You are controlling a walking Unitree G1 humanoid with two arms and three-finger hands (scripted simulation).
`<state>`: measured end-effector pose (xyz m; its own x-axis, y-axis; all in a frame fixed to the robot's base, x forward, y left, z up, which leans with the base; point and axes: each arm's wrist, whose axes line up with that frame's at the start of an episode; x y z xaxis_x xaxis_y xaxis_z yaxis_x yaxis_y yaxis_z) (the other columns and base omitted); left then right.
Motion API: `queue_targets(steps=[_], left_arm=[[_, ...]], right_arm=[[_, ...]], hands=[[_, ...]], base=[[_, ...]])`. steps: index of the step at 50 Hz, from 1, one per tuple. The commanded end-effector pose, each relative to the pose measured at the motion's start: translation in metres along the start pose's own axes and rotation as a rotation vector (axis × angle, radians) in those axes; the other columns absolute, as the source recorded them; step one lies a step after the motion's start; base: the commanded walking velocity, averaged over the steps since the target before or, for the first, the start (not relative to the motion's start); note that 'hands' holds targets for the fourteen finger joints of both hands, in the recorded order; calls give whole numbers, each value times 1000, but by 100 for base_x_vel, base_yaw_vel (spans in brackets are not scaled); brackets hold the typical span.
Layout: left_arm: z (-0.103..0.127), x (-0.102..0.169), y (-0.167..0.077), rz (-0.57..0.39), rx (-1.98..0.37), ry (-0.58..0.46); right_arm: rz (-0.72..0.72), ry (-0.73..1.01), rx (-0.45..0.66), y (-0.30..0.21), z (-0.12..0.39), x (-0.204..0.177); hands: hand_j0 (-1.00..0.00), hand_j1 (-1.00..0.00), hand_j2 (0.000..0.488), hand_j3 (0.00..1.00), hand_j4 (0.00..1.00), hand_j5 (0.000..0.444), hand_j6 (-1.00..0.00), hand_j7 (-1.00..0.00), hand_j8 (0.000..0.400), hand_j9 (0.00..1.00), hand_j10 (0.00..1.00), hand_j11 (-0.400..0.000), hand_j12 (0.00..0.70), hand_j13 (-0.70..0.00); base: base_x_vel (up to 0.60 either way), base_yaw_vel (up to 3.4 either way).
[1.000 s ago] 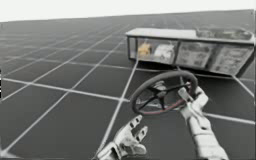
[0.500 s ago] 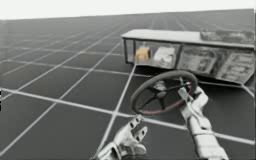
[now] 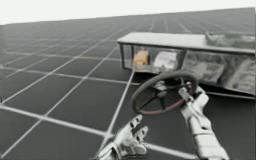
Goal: Pick up and drop off the object
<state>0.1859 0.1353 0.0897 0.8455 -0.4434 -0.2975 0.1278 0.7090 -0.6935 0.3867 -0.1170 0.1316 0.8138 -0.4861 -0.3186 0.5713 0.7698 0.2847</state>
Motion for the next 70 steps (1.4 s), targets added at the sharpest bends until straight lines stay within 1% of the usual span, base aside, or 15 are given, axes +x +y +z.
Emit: queue_targets(steps=[1,32,70], left_arm=[[-1,-1,2,2,-10,-2],[-1,-1,2,2,-10,-2],[-1,-1,2,2,-10,-2]], right_arm=[[6,-5,-3,3,1,-1],[6,-5,-3,3,1,-1],[6,-5,-3,3,1,-1]], hands=[[0,0,0,1000,1000,0,0,0,0,1000,1000,-400,0,-700],[0,0,0,1000,1000,0,0,0,0,1000,1000,-400,0,-700],[0,0,0,1000,1000,0,0,0,0,1000,1000,-400,0,-700]], base=[[57,6],[57,0],[41,-35]])
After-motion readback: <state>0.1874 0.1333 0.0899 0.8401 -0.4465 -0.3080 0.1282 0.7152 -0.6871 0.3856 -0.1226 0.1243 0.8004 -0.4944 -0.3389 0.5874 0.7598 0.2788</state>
